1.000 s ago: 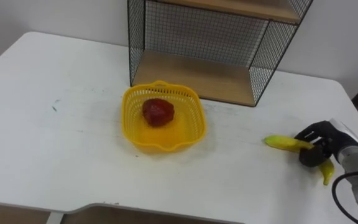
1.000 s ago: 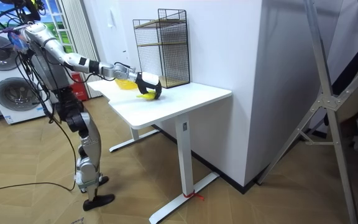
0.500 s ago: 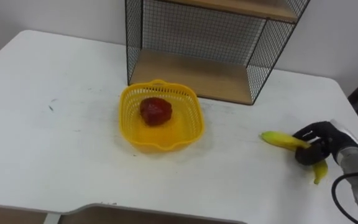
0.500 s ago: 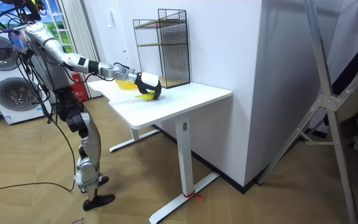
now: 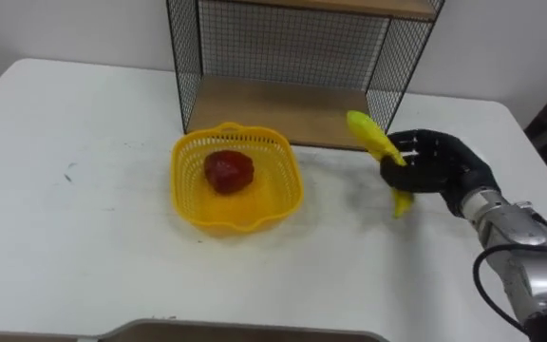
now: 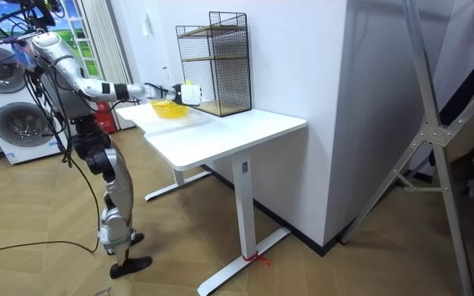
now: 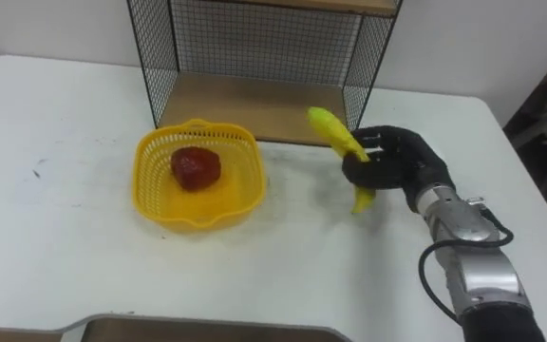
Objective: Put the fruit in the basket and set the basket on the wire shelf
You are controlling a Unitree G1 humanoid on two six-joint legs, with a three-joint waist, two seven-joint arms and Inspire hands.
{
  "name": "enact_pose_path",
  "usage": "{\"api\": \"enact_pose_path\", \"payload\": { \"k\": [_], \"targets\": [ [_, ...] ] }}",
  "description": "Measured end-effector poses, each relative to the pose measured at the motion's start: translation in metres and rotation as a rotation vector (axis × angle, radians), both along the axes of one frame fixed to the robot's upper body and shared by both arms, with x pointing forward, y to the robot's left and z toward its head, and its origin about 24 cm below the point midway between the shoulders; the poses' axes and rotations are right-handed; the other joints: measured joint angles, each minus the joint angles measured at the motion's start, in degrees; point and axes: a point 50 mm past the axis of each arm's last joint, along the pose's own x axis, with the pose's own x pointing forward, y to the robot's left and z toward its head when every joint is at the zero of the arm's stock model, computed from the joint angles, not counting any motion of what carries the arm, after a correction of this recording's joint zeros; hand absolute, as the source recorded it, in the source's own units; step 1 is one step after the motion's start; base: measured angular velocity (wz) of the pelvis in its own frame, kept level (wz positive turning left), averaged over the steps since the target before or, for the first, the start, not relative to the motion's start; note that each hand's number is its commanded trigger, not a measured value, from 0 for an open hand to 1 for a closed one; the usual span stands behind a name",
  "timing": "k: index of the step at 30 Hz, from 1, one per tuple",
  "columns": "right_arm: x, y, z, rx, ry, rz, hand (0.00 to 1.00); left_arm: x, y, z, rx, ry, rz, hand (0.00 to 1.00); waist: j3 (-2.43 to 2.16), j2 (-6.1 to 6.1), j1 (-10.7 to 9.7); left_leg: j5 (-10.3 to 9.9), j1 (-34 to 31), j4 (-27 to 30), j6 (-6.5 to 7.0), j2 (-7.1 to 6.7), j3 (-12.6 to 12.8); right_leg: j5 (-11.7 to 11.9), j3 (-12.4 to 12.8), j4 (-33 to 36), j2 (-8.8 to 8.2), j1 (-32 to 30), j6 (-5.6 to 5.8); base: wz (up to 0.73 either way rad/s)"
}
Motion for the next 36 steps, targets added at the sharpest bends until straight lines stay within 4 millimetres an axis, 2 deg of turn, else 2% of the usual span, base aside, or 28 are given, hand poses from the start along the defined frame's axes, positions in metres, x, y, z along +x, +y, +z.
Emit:
{"api": "enact_pose_path", "payload": {
  "k": [3, 4, 5, 6, 7, 10, 13, 17, 22, 31, 36],
  "targets": [
    [-0.004, 0.01, 0.006, 0.092, -0.04, 0.031, 1.0, -0.004, -0.003, -0.001, -0.007, 0.013, 0.006, 0.0, 0.18, 0.46, 0.2, -0.1, -0.2, 0.1, 0.16, -0.02, 0.0, 0.0, 0.0, -0.2, 0.03, -0.1, 0.02, 0.03],
    [-0.004, 0.012, 0.007, 0.117, -0.046, 0.034, 1.0, -0.004, -0.004, -0.001, -0.007, 0.013, 0.006, 0.0, 0.12, 0.57, 0.2, -0.1, -0.5, 0.1, 0.16, -0.04, 0.0, 0.0, 0.0, -0.2, 0.02, -0.3, 0.05, 0.04],
    [-0.003, 0.013, 0.007, 0.121, -0.049, 0.035, 1.0, -0.004, -0.004, -0.001, -0.007, 0.013, 0.005, 0.0, 0.02, 0.68, 0.2, -0.1, -0.6, 0.2, 0.17, -0.06, 0.0, 0.1, 0.1, -0.2, 0.02, -0.4, 0.09, 0.0],
    [-0.003, 0.015, 0.008, 0.134, -0.055, 0.036, 1.0, -0.004, -0.004, -0.001, -0.007, 0.015, 0.006, 0.0, -0.44, 0.65, 0.2, -0.1, -0.8, 0.2, 0.18, -0.11, 0.0, 0.1, 0.1, -0.2, 0.01, -0.6, 0.15, 0.0],
    [-0.003, 0.017, 0.007, 0.145, -0.057, 0.039, 1.0, -0.005, -0.004, -0.001, -0.008, 0.015, 0.007, 0.0, -0.62, 1.04, 0.1, -0.1, -0.8, 0.2, 0.18, -0.14, 0.0, 0.1, 0.3, -0.2, 0.02, -0.5, 0.18, 0.0],
    [-0.006, 0.02, 0.009, 0.144, -0.066, 0.053, 1.0, -0.002, -0.004, -0.001, -0.008, 0.007, 0.006, 0.0, -0.75, 1.62, 0.1, -0.1, -0.7, 0.2, 0.18, -0.16, 0.0, 0.1, 0.5, -0.2, 0.04, -0.4, 0.2, 0.0],
    [-0.007, 0.029, 0.019, 0.143, -0.112, 0.094, 1.0, -0.003, -0.006, -0.002, -0.013, 0.009, 0.011, 0.0, -0.72, 2.09, 0.1, -0.1, -0.7, 0.1, 0.18, -0.06, 0.1, 0.1, 0.5, -0.2, 0.1, -0.6, 0.19, -0.01],
    [-0.007, 0.035, 0.025, 0.143, -0.133, 0.135, 1.0, 0.001, -0.01, -0.003, -0.023, -0.002, 0.01, 0.0, -0.71, 2.05, 0.2, -0.1, -0.5, 0.0, 0.18, -0.02, 0.3, 0.1, 0.5, -0.2, 0.1, -0.8, 0.18, -0.01],
    [-0.007, 0.048, 0.041, 0.065, -0.202, 0.242, 1.0, 0.0, -0.011, -0.003, -0.023, -0.006, 0.006, 0.0, -0.31, 1.4, 0.4, -0.1, -0.9, 0.0, 0.18, 0.02, 0.6, 0.2, 0.5, -0.1, 0.06, -1.0, 0.16, -0.01],
    [-0.011, 0.069, 0.043, -0.03, -0.208, 0.381, 1.0, 0.007, -0.016, -0.004, -0.032, -0.01, -0.039, 0.0, -0.37, 1.06, 1.8, -0.1, -0.9, 0.1, 0.18, -0.01, 0.6, 0.2, 0.5, 0.0, -0.01, -1.7, 0.15, 0.0],
    [-0.012, 0.07, 0.043, -0.032, -0.208, 0.394, 1.0, 0.009, -0.018, -0.005, -0.035, -0.005, -0.07, 0.0, -0.1, 0.85, 2.0, -0.1, -1.2, 0.1, 0.18, -0.04, 0.3, 0.2, 0.3, -0.1, -0.02, -1.8, 0.16, 0.0]
  ]
}}
